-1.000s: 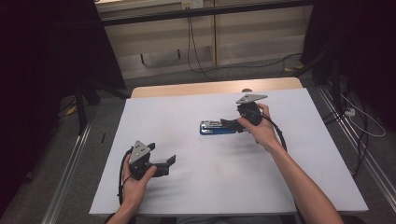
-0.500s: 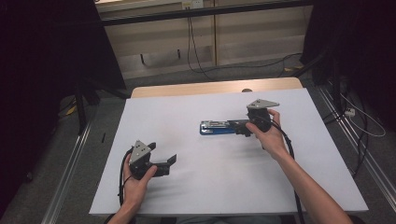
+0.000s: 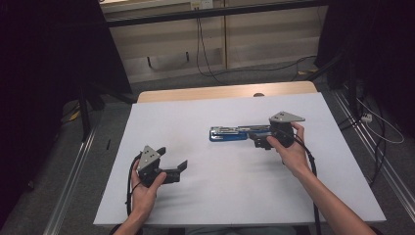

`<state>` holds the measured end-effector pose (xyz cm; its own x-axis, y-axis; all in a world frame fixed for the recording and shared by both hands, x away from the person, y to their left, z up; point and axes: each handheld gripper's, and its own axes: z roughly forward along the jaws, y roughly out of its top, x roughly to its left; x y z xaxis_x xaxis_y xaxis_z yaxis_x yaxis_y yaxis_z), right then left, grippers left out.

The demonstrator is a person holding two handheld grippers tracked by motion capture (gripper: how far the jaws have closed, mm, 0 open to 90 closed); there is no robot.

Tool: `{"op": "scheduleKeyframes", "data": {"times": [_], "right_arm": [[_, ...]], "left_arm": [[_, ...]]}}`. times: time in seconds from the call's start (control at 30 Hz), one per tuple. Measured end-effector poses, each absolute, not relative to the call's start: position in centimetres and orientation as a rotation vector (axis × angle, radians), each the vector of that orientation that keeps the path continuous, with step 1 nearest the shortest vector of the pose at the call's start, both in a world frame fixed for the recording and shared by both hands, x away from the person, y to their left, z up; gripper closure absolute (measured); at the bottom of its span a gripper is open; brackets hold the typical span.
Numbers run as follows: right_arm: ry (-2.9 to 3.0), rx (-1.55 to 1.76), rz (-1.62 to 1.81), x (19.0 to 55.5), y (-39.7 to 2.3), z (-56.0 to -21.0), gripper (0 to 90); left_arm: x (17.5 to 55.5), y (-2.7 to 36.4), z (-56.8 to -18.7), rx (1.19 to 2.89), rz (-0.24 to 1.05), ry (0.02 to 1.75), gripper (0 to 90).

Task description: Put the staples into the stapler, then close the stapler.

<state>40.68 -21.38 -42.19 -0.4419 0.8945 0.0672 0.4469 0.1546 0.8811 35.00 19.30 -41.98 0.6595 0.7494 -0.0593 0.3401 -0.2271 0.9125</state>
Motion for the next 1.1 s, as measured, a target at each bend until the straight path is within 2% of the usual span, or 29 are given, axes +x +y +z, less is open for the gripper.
{"op": "scheduleKeyframes", "data": {"times": [0.57,1.1], "right_arm": [[1.884,1.302,1.239,37.2,-23.2,-42.5,2.9],[1.919,1.276,1.271,36.5,-22.9,-42.7,1.5]], "left_arm": [[34.9,19.2,-42.0,1.825,0.467,0.866,5.1],[35.6,18.1,-42.2,1.84,0.452,0.806,5.3]]}}
